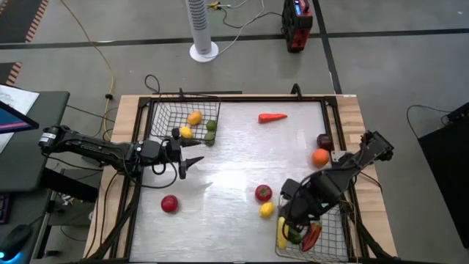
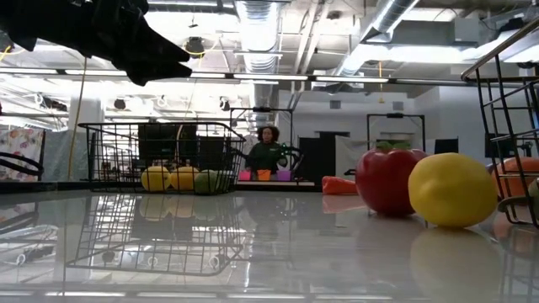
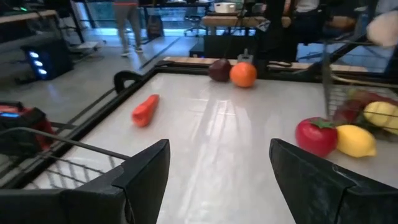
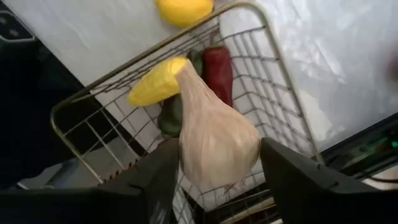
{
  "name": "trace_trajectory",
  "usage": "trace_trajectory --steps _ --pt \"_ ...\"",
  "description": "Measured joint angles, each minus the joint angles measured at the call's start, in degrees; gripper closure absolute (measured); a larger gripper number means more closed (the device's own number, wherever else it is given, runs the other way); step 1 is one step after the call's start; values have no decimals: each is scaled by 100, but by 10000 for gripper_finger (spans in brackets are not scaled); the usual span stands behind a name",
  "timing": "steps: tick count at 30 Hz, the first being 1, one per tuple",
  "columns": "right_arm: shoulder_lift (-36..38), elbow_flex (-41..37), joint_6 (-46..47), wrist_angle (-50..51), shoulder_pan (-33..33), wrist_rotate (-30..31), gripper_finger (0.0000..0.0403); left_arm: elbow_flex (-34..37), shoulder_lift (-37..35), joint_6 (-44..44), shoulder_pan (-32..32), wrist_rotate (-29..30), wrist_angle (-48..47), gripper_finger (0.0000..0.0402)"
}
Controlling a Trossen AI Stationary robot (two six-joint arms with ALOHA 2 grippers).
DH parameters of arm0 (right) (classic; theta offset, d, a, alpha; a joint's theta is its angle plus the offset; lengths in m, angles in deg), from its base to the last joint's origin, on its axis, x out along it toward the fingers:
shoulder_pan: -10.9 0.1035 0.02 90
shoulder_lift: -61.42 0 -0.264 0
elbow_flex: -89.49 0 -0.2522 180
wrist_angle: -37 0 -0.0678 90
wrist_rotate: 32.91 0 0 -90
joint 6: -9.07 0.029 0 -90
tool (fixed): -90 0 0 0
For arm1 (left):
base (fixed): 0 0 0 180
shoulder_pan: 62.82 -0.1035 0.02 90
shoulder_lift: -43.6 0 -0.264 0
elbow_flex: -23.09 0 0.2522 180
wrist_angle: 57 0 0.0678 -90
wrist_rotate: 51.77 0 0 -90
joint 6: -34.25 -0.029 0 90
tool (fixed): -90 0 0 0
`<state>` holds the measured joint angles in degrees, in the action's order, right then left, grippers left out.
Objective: Sort produce into baskets
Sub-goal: Put the garlic into the golden wire basket, then put the left tomato into the black wire basket
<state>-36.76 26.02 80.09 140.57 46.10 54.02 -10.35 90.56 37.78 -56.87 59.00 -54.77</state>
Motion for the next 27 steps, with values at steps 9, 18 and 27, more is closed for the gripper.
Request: trace_trajectory --steps 9,18,27 --pt "-50 -5 478 5 188 177 126 0 221 323 0 -833 164 137" --pt "-49 -5 217 -185 191 756 125 -113 1066 367 298 -1607 -56 137" --pt "-48 -101 -1968 -907 -262 3766 128 -1968 1317 754 1115 -1550 -3714 137"
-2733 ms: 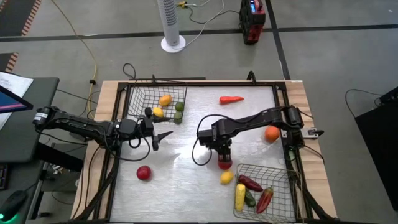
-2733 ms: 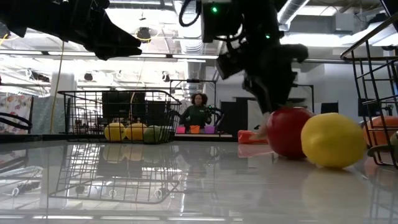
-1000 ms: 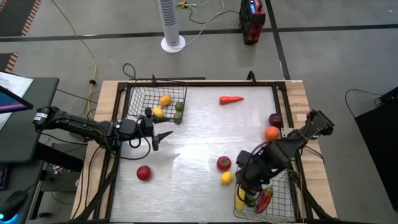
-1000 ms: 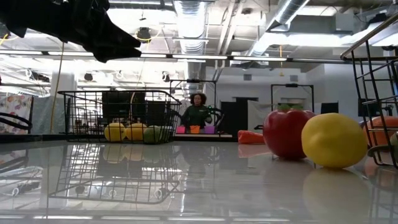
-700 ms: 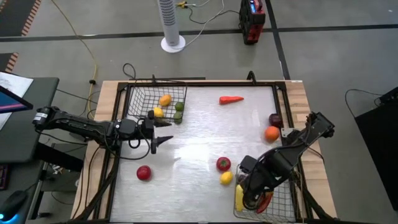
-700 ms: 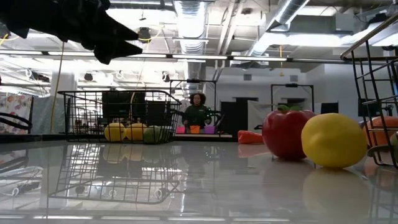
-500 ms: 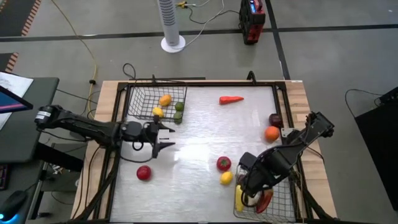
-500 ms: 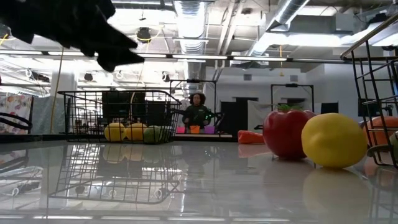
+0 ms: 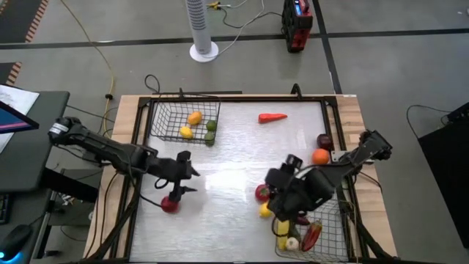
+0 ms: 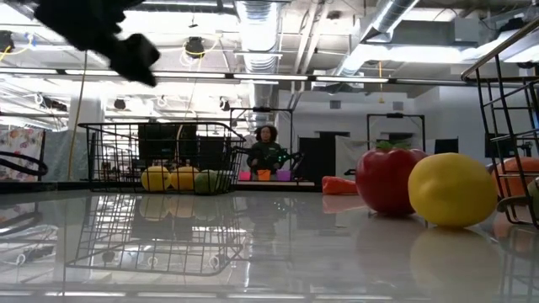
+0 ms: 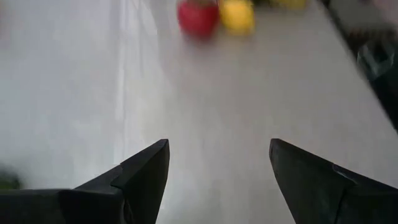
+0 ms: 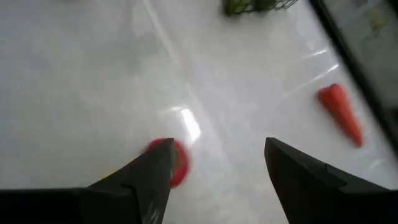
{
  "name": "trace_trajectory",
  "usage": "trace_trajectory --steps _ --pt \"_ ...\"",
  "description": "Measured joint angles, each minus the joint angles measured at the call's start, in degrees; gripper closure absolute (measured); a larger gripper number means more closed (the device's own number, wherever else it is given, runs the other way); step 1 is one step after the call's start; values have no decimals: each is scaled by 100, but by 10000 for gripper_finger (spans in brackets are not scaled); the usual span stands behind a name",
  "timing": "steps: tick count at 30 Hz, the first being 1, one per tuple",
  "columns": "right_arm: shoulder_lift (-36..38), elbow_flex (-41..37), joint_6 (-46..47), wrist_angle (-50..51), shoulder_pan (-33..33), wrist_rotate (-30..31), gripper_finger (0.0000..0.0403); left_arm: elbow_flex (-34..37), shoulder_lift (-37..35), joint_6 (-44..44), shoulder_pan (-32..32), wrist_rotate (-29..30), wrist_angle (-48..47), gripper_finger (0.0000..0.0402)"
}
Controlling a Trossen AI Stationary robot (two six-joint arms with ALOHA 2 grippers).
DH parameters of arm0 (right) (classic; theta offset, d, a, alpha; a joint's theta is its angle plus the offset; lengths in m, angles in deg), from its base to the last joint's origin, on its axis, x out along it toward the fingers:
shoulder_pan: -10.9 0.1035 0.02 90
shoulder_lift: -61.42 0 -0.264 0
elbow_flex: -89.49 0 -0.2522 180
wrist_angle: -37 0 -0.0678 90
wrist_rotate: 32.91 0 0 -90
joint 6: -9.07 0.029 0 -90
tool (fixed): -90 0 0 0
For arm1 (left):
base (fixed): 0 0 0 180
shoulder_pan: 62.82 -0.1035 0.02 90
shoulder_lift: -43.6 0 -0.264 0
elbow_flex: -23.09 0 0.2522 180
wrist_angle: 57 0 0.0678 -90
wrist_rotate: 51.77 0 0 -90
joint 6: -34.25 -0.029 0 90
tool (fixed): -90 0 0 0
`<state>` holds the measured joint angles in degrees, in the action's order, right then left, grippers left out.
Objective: Sort produce into baskets
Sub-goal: Put the left tomato into the black wire basket
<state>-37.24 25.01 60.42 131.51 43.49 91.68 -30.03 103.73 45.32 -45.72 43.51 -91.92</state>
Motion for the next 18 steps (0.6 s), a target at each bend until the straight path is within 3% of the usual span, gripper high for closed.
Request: trace_trajectory --steps 5,9,14,18 --pt "10 -679 -1305 -601 -604 277 128 -419 448 1001 454 -70 -1477 137" --pt "10 -1092 -2230 -1132 -1040 943 129 -638 770 1814 590 -420 -2434 131" --pt "14 -1131 -3016 -1651 -1431 1462 129 -856 1083 2381 802 -1008 -2549 105" --pt "15 -1131 -3622 -2086 -1600 1442 129 -995 1319 2558 964 -694 -2626 82"
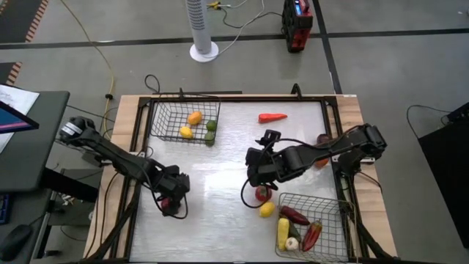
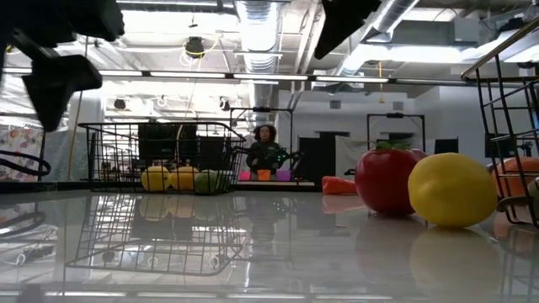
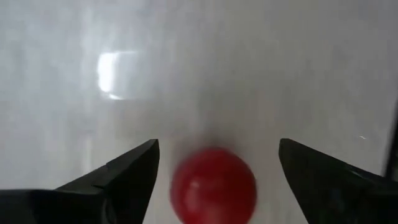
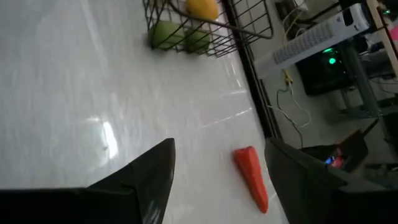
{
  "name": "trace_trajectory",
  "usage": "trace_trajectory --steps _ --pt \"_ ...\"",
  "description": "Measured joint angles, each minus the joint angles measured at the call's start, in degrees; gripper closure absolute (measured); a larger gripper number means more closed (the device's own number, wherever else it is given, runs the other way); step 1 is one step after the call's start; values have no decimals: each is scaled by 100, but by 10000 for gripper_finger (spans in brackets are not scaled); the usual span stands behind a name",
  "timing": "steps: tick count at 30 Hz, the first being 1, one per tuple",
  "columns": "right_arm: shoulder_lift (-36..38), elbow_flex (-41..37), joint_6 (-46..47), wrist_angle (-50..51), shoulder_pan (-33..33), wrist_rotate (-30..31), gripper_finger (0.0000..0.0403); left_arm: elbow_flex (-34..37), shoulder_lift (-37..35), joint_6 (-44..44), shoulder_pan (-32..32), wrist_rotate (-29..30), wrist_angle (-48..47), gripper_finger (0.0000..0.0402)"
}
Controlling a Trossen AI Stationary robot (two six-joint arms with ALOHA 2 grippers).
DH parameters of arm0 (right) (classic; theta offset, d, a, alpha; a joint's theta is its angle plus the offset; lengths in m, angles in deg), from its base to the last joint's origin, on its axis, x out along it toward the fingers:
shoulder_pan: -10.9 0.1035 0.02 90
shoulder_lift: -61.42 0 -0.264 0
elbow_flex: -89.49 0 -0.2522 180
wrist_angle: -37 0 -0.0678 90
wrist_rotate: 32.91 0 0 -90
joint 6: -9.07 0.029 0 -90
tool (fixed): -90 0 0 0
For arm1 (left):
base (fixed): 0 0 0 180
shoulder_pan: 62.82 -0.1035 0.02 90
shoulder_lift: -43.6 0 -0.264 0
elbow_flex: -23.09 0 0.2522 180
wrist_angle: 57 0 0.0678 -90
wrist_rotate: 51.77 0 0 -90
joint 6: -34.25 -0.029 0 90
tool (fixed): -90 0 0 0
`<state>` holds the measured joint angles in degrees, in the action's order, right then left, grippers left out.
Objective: Sort produce into baskets
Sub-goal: Put the left tomato into the black wire basket
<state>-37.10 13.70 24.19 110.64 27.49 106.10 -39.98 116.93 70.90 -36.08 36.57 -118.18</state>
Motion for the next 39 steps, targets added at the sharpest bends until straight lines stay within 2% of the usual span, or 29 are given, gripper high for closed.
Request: trace_trajectory --steps 6,9,15,24,30,39 --pt "0 0 -284 32 -163 -131 129 -290 305 181 102 935 45 72" --pt "0 0 -395 21 -342 -413 129 -426 403 128 212 1231 68 71" --pt "0 0 -787 -297 -751 -1058 129 -447 467 -267 191 1256 88 71" --pt "0 0 -1160 -655 -938 -1167 129 -447 472 -1288 -112 1456 191 71" --pt "0 0 -1173 -629 -962 -1170 129 -447 472 -741 -127 1263 122 71" --pt "0 0 -999 -446 -916 -1174 129 -447 464 170 790 1344 -471 71"
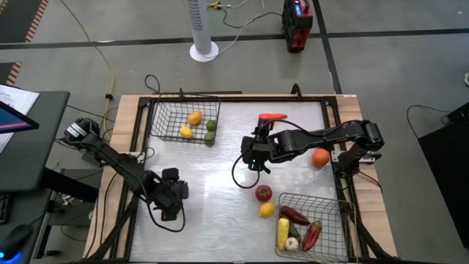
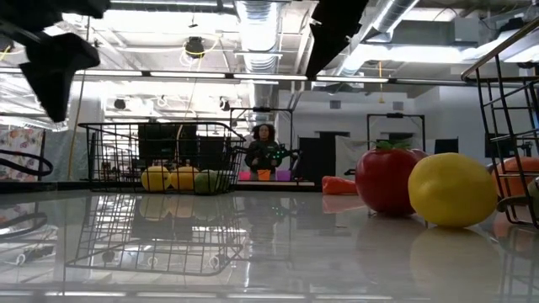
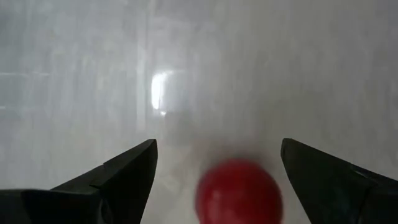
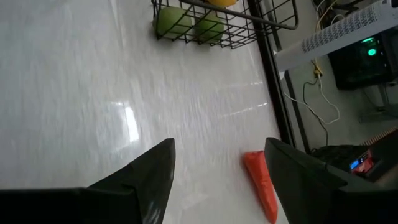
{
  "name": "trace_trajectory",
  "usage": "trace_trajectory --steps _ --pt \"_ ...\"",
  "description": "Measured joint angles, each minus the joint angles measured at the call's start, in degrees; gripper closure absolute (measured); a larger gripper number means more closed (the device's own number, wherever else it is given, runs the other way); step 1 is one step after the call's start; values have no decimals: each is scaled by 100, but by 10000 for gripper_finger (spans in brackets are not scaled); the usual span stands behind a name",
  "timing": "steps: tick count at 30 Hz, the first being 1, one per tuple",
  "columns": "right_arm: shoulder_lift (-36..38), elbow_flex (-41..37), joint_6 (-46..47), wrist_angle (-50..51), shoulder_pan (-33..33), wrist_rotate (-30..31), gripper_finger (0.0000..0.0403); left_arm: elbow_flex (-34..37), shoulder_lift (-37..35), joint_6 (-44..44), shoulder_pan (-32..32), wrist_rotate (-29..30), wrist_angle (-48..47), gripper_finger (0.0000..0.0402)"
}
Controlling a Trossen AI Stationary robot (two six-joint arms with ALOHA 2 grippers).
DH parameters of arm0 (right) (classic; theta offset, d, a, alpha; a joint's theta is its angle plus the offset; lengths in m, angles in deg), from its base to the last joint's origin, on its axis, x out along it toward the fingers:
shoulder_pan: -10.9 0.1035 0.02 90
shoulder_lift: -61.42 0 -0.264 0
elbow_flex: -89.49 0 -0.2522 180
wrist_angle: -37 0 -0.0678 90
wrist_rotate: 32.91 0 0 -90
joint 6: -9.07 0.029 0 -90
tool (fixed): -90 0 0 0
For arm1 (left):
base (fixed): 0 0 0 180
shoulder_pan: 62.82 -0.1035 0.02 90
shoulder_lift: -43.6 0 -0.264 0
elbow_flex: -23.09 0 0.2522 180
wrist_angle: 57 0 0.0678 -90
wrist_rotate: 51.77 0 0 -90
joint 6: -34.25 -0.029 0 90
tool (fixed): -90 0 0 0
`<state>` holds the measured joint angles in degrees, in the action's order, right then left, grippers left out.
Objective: Sort produce into baskets
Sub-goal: Put the left tomato into the black wire basket
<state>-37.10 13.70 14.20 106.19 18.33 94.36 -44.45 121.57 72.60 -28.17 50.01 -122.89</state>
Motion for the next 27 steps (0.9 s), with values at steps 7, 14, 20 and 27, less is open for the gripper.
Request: trace_trajectory --steps 7,14,20,27 --pt "0 0 49 1 4 0 129 11 1 338 337 -11 4 71" --pt "52 -369 88 -151 48 -2 129 550 3 847 579 -54 41 59" --pt "109 -1021 314 -438 -13 -125 129 655 3 896 609 -47 251 48" --pt "178 -1272 335 -813 -11 -225 129 976 3 1147 621 -417 614 30"
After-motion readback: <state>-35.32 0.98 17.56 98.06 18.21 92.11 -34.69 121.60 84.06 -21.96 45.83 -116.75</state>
